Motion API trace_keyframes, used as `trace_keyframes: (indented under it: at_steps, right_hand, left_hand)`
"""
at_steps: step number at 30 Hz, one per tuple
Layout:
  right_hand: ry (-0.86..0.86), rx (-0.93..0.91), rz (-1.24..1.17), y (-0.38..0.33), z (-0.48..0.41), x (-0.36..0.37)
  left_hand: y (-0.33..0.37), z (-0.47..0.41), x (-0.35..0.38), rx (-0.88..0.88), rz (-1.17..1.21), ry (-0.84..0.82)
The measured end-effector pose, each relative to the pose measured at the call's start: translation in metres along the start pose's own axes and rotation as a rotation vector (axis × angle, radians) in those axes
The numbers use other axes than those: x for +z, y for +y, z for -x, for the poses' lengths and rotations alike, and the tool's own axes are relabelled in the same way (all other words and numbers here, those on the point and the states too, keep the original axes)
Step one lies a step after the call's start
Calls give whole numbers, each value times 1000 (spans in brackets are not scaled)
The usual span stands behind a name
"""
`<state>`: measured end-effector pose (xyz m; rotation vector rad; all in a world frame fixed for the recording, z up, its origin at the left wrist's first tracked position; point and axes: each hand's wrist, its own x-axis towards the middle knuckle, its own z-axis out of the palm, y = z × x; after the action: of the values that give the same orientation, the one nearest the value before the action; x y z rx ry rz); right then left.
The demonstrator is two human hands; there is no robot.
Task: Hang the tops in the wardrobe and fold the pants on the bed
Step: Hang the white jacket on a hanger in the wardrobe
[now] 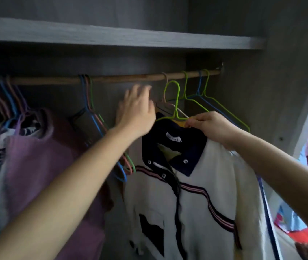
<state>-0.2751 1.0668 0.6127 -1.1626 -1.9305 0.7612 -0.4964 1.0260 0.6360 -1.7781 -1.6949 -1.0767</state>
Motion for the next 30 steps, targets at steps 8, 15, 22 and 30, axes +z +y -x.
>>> trace_keyframes:
  at_steps: [8, 15, 22, 30]
  right_hand:
    - [24, 15, -253, -62, -99, 37]
    - [-93, -175, 215, -24, -131, 101]
    - [197, -159, 148, 10, -139, 87]
    - [148, -157, 175, 23, -138, 74]
  left_hand:
    - [-89, -74, 0, -144, -505, -212]
    - [-109, -70, 17, -85, -569, -90]
    - [-103, -70, 20, -119, -577, -54]
    - [-97, -66, 18, -144, -527, -70]
